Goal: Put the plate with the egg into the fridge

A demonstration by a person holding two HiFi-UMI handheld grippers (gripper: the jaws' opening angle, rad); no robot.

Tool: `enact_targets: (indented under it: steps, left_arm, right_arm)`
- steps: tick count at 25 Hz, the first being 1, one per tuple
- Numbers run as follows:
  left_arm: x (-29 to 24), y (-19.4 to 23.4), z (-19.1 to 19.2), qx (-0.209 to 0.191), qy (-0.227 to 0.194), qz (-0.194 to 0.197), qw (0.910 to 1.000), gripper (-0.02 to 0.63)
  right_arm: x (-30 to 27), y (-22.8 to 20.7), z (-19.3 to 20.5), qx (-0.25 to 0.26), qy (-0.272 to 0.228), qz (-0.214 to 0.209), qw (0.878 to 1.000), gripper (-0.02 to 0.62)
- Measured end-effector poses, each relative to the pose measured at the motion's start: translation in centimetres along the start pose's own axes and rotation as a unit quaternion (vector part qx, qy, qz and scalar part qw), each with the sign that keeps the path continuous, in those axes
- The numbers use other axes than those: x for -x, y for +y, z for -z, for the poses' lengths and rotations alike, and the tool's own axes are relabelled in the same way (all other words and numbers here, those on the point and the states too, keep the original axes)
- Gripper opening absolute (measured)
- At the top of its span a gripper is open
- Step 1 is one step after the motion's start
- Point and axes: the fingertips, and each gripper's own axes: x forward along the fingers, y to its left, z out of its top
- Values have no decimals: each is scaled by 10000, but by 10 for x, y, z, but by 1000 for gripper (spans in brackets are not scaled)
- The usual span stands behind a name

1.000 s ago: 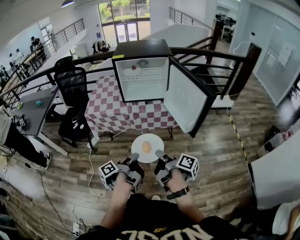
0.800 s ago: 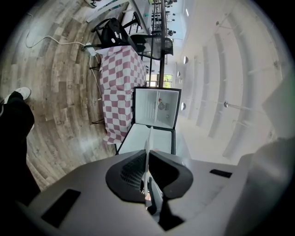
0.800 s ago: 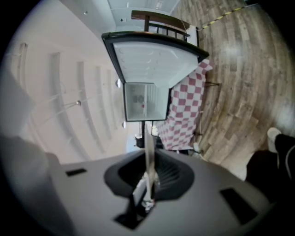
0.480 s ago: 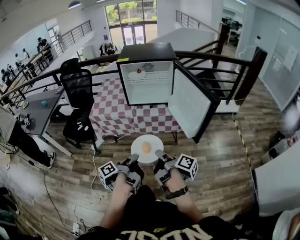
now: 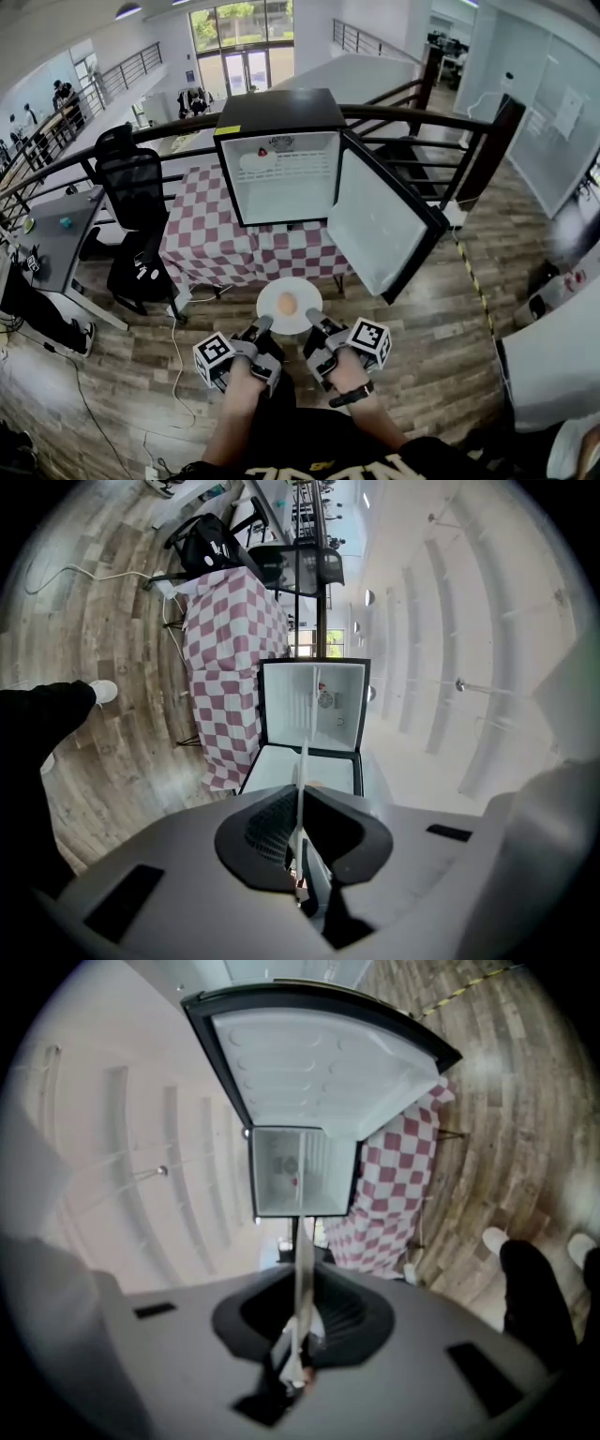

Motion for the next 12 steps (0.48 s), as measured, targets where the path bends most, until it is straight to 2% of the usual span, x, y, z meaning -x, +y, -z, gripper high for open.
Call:
enact_targets:
  steps: [2, 7, 12]
  left_arm:
    - [-20, -8, -15, 22, 58, 59, 10000, 34]
    - [-72, -38, -59, -474, 283, 98, 9984, 34]
    - [-117, -61, -107, -563, 450, 144, 9973, 34]
  right_arm:
    - [-21, 4, -12, 6, -81, -13, 10000, 43]
    - [-79, 25, -43, -12, -295, -55, 9995, 43]
    - [-138, 44, -67, 112, -450, -56, 9989, 42]
